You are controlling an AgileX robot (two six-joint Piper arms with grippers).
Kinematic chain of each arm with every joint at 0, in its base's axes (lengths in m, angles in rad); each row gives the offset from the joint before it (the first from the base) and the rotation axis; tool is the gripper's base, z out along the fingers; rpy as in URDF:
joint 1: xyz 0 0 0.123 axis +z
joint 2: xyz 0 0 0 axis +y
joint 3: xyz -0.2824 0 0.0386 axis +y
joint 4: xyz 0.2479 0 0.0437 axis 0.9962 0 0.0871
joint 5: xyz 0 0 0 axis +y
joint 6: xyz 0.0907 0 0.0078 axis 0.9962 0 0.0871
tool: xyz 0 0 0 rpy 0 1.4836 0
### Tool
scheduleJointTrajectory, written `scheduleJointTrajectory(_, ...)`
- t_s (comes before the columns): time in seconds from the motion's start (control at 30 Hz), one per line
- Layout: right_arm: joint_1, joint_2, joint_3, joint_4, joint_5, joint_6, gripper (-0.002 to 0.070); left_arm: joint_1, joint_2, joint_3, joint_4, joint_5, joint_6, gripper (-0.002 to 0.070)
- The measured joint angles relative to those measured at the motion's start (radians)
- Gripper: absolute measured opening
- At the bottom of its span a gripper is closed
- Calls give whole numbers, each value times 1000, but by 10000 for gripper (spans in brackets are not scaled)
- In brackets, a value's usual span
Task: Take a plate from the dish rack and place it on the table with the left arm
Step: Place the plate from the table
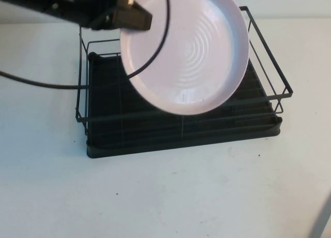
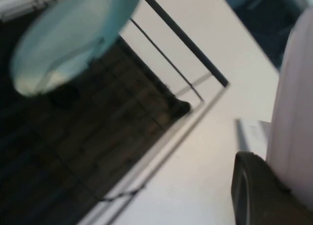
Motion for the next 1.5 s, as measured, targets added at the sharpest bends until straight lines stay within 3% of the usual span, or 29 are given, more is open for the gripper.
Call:
scheduleJointTrajectory(0.1, 0, 0, 0, 0, 0, 0, -18, 92, -2, 173, -260, 93, 103, 62)
scheduleJointTrajectory(0.2, 0, 0, 0, 0, 0, 0, -18, 125, -26, 391, -364, 97, 206, 62)
scheduleJointTrajectory(0.5, 0, 0, 0, 0, 0, 0, -18, 129, -76, 863, -387, -17, 468, 61)
scheduleJointTrajectory(0.9, 0, 0, 0, 0, 0, 0, -18, 129, -41, 929, -364, -263, 629, 67)
scheduleJointTrajectory(1.0, 0, 0, 0, 0, 0, 0, -18, 129, -15, 929, -366, -304, 644, 118)
scheduleJointTrajectory(1.23, 0, 0, 0, 0, 0, 0, -18, 129, 27, 929, -367, -391, 649, 381)
scheduleJointTrajectory(1.4, 0, 0, 0, 0, 0, 0, -18, 132, 25, 929, -351, -432, 647, 419)
scheduleJointTrajectory(1.5, 0, 0, 0, 0, 0, 0, -18, 132, -16, 919, -276, -434, 594, 407)
